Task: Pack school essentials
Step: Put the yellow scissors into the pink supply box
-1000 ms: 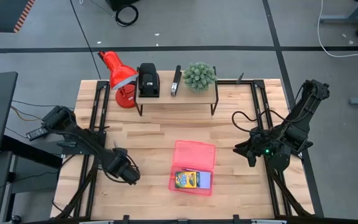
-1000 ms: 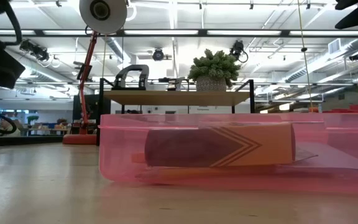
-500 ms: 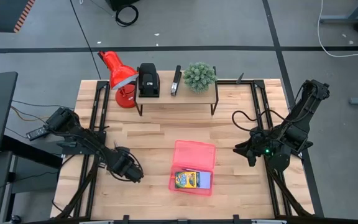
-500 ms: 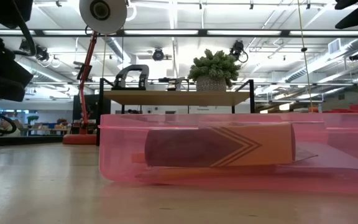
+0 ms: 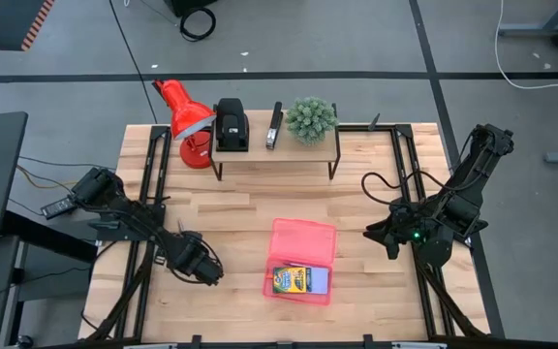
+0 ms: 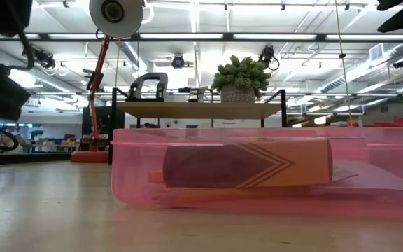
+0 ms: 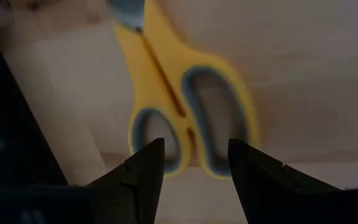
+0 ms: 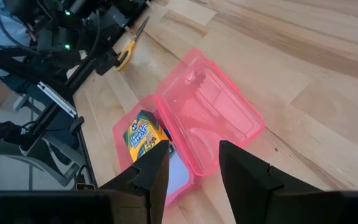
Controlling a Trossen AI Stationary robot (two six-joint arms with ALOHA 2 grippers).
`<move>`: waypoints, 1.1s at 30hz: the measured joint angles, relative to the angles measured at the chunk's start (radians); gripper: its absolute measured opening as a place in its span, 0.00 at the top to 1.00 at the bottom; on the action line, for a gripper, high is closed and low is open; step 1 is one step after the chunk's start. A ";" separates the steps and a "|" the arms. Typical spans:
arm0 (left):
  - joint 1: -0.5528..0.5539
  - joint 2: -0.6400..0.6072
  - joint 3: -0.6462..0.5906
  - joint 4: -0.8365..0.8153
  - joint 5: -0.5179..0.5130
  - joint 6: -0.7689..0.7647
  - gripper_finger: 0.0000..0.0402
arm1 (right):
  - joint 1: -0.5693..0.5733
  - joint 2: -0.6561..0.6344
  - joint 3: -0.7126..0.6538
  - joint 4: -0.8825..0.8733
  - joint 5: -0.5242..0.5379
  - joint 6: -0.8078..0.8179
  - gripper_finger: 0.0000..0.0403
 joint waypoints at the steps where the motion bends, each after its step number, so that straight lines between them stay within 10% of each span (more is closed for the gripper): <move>1: -0.002 0.000 -0.017 0.030 0.015 -0.005 0.53 | 0.000 0.000 0.000 0.000 0.000 0.000 0.64; 33: 0.025 0.000 -0.043 0.126 0.040 0.093 0.78 | 0.000 0.000 0.000 -0.003 -0.003 -0.006 0.64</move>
